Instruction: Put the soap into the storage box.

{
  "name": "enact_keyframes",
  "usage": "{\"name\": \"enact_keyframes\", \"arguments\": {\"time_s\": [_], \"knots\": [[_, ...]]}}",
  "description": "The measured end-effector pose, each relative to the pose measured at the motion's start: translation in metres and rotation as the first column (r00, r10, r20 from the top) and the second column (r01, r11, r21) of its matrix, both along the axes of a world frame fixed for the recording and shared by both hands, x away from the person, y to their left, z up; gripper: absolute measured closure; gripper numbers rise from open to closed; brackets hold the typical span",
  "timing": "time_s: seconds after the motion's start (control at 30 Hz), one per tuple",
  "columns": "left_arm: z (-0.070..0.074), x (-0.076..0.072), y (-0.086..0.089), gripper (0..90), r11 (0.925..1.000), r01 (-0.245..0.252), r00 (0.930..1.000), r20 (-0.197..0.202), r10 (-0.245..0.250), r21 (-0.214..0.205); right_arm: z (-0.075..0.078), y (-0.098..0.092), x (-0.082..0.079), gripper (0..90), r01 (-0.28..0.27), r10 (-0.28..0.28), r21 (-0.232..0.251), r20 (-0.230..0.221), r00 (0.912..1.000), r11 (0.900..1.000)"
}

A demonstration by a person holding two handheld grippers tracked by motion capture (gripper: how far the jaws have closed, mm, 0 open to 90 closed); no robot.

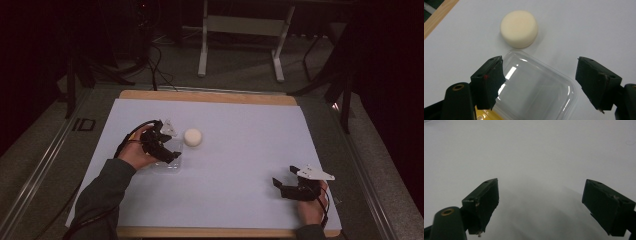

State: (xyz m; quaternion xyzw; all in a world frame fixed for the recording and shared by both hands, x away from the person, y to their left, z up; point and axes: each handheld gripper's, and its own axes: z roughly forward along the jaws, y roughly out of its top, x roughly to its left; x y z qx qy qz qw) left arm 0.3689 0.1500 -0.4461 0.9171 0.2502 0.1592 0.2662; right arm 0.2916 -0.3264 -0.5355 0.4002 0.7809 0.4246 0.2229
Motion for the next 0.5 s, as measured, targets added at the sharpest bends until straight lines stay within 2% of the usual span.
{"name": "enact_keyframes", "arguments": {"time_s": [0.27,0.5], "knots": [[0.001,0.01,-0.002,22.4,0.9999,-0.007,0.9999,-0.016,0.007,0.011,0.0,0.0,0.0,13.9,0.0,0.0,0.0,-0.002,1.0,1.0],[0.002,0.02,-0.005,21.7,0.9998,-0.017,0.9995,-0.028,0.017,0.004,0.0,0.0,0.0,13.9,-0.002,0.002,-0.002,-0.004,1.0,1.0]]}}
